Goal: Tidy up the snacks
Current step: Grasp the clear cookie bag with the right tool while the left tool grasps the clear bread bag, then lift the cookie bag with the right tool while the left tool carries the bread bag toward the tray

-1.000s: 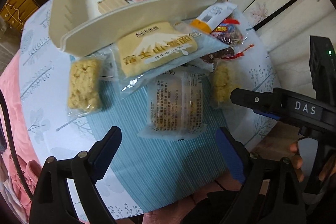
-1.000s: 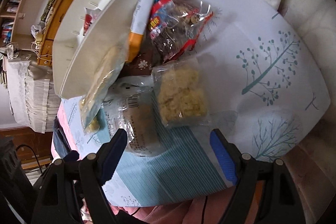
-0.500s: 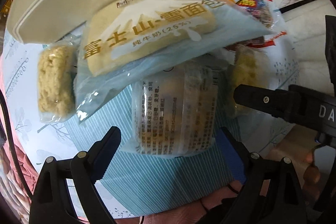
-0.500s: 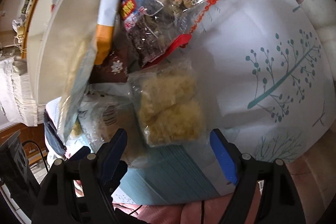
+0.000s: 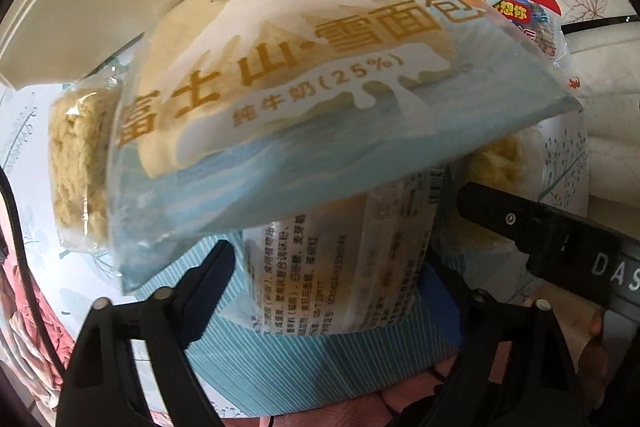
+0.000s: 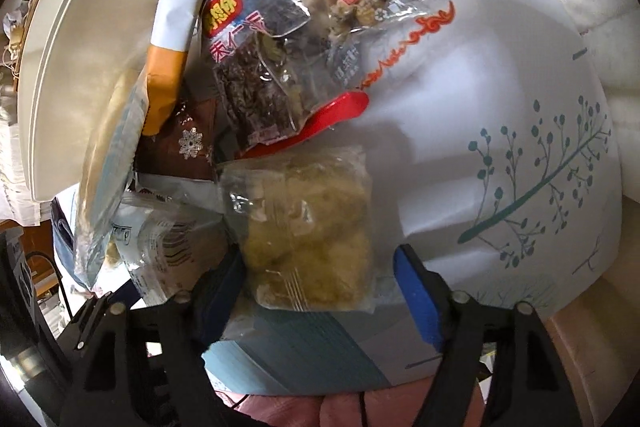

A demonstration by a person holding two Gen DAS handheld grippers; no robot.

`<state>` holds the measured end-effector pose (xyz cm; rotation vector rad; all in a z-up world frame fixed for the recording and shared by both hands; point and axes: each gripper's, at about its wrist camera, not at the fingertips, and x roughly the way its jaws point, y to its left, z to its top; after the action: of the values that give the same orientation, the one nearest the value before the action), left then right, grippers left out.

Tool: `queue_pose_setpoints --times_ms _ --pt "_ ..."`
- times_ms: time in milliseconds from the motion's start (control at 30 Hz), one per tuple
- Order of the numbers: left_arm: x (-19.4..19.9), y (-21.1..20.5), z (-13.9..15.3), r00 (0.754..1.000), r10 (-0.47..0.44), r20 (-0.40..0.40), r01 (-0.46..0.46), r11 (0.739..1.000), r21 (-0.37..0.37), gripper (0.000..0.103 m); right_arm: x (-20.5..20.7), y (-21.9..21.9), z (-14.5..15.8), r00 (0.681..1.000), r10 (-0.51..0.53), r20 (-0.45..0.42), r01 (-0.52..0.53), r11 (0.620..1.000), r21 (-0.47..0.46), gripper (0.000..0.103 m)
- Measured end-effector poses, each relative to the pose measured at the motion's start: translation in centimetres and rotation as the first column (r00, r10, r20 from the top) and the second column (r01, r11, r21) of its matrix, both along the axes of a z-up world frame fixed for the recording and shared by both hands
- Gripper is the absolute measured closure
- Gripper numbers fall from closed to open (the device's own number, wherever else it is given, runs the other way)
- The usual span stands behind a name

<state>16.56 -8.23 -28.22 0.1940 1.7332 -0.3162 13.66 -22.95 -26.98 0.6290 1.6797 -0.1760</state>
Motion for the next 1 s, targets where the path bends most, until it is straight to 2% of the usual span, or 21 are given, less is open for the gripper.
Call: queue_pose_setpoints --times_ms 67,200,400,700,1000 --pt "0.0 -0.6 -0.5 1.000 -0.002 -0.003 0.002 1.000 0.000 0.024 0.4 0.5 0.0 1.000 0.010 0.006 -0.010 1.000 -0.007 0.039" --pt "-0.1 -1.0 -0.4 1.000 -0.011 -0.004 0.011 1.000 -0.001 0.027 0.6 1.1 0.3 1.000 0.004 0.015 -0.004 1.000 0.000 0.042" --pt "-0.8 -0.6 0.1 1.000 -0.009 -0.007 0.010 1.000 0.013 0.031 -0.6 0.6 1.0 1.000 -0.018 0.019 0.018 1.000 0.002 0.044" --pt "-2.7 0.9 1.7 1.000 0.012 0.019 -0.012 1.000 0.006 0.032 -3.3 2.1 1.9 0.996 -0.038 0.079 0.037 0.999 0.012 0.045" --pt "-2.7 3.2 3.7 0.996 0.059 0.062 -0.057 0.998 -0.035 0.032 -5.7 5.8 4.3 0.980 -0.034 0.195 0.029 0.999 0.029 0.046"
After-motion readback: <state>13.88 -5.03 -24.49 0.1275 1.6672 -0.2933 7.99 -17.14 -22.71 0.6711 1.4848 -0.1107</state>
